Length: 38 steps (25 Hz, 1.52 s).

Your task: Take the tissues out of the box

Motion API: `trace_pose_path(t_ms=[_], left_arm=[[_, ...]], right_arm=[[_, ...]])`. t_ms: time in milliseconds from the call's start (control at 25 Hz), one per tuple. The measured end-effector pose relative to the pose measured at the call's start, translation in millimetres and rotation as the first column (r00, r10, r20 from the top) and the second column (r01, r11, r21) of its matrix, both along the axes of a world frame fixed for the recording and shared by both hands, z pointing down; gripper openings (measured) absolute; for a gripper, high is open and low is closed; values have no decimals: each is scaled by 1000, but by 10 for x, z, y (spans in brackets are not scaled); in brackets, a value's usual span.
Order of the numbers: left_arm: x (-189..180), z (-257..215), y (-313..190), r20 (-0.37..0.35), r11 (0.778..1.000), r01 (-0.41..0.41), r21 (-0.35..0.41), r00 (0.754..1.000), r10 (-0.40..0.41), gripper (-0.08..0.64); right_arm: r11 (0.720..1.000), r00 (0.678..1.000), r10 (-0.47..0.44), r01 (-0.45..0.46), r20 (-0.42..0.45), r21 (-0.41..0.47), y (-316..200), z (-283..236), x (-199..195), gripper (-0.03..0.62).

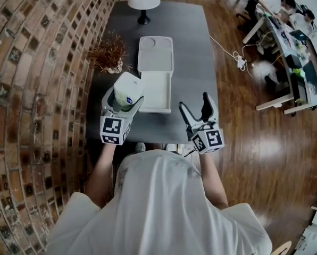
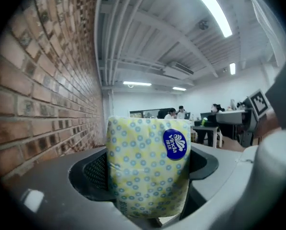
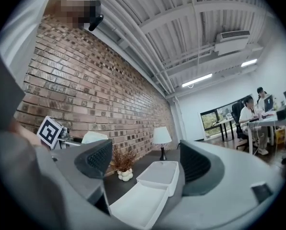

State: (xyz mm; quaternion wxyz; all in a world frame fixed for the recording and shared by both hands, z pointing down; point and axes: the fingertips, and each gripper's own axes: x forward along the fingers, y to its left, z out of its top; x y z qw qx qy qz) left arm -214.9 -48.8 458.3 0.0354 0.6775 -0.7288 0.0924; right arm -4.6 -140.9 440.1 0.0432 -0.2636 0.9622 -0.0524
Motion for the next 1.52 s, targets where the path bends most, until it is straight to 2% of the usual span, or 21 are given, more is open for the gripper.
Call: trace_pose_path(t_ms=[80,200,480,720,920,1120,1280,1520], left_arm=[[-104,-59,99,-34,996,75,39,997,-74,443],[-205,-134,241,-27,984,163,68,987,-161,443],[-297,-103,521,-60,962,260,83,965,-255,443],[-199,-192,606,-51,955,277,108,961,-273,443],[-171,-148,622,-57,956,274,105,961,-270,443],[-235,-221,596,-53,952,278,128,961,-273,443],[-226,-208,529,-41,959,256,125,967,-253,443],[-207,-196,481,-40,962,243,126,970,-240,445]], right_arm=[[1000,1000,-3,3,-1,0,-1,1,-43,434],[1000,1000,4,-4,-4,3,-15,-4,-70,434],[1000,1000,27,-27,4,-4,-54,14,-89,434],[999,999,47,-47,17,9,4,-34,-63,434],[992,992,102,-96,-74,81,29,0,19,434],[989,987,139,-134,-83,66,-13,33,32,417],[985,982,169,-165,-81,58,-64,37,72,417],[984,982,172,-167,-83,66,-78,-19,16,417]])
